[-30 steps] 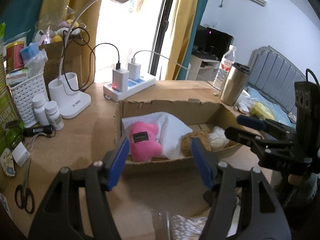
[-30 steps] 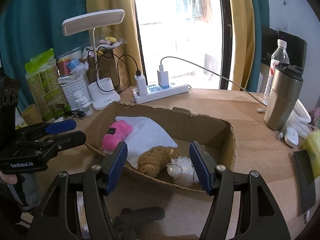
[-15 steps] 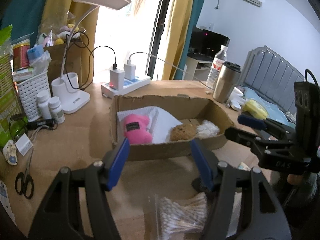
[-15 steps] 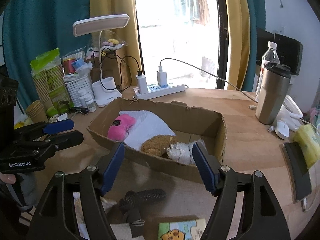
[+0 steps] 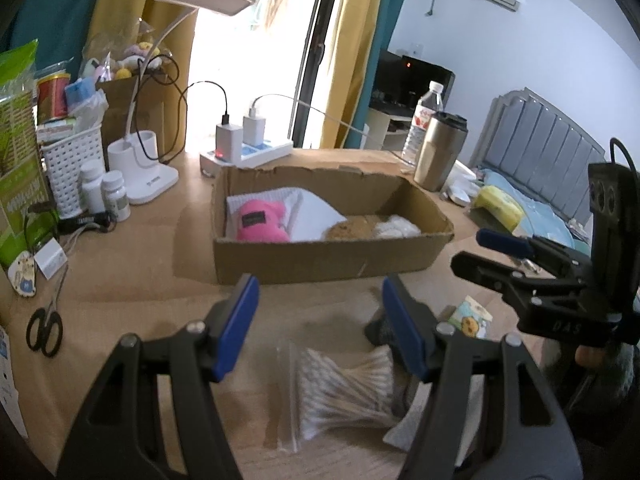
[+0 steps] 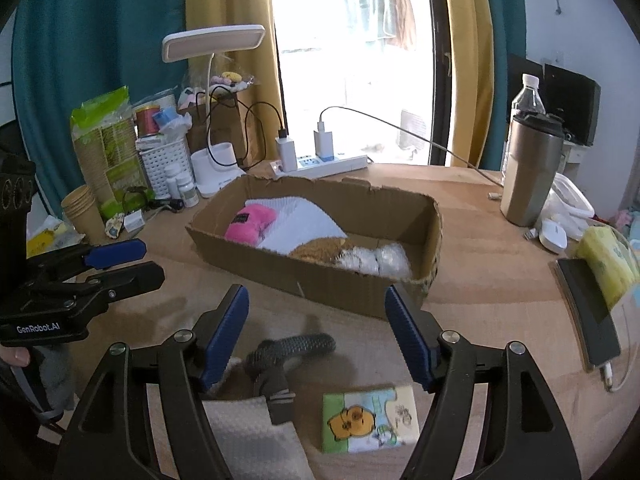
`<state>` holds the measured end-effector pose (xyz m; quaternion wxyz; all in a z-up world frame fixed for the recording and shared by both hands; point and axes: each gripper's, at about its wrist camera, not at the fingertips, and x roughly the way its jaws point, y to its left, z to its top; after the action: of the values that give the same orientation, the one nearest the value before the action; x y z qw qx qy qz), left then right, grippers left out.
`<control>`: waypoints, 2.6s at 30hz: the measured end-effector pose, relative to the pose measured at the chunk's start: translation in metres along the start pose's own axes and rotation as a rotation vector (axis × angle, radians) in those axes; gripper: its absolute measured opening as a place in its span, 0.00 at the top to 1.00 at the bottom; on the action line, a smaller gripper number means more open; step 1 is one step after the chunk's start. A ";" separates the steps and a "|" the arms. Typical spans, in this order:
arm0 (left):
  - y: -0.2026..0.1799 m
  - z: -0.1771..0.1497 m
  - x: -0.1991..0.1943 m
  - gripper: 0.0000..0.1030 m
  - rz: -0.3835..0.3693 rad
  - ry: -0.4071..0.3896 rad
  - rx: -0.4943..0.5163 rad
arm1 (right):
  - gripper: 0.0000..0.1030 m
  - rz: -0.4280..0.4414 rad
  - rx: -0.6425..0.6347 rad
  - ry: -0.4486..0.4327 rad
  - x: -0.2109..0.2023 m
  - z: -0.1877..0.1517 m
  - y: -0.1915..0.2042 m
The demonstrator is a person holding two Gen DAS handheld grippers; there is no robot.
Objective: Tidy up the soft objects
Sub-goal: 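Move the left gripper to the cotton swab bag while the right approaches the tissue pack, then grasp the cotton swab bag with the left gripper while the right grasps the tissue pack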
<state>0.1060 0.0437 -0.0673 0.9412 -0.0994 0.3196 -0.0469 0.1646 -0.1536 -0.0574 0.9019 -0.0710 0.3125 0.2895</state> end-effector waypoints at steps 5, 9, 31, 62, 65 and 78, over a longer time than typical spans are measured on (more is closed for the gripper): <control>-0.002 -0.011 -0.002 0.36 0.002 0.010 -0.003 | 0.28 -0.010 0.001 0.006 -0.007 -0.010 0.001; -0.005 -0.021 -0.002 0.36 0.002 0.027 -0.003 | 0.28 -0.020 0.013 0.019 -0.011 -0.021 -0.002; -0.020 -0.061 0.033 0.25 0.017 0.191 0.039 | 0.28 -0.054 0.062 0.121 0.004 -0.065 -0.027; -0.022 -0.061 0.047 0.29 0.023 0.237 0.040 | 0.33 -0.015 0.062 0.163 0.024 -0.062 -0.029; -0.021 -0.057 0.044 0.29 0.020 0.225 0.036 | 0.33 -0.014 0.057 0.149 0.022 -0.056 -0.029; -0.010 -0.027 0.029 0.29 0.023 0.167 0.014 | 0.33 -0.007 0.034 0.098 0.016 -0.029 -0.025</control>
<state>0.1124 0.0252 -0.1031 0.9124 -0.0848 0.3977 -0.0465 0.1738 -0.1753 -0.0913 0.8875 -0.0707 0.3612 0.2772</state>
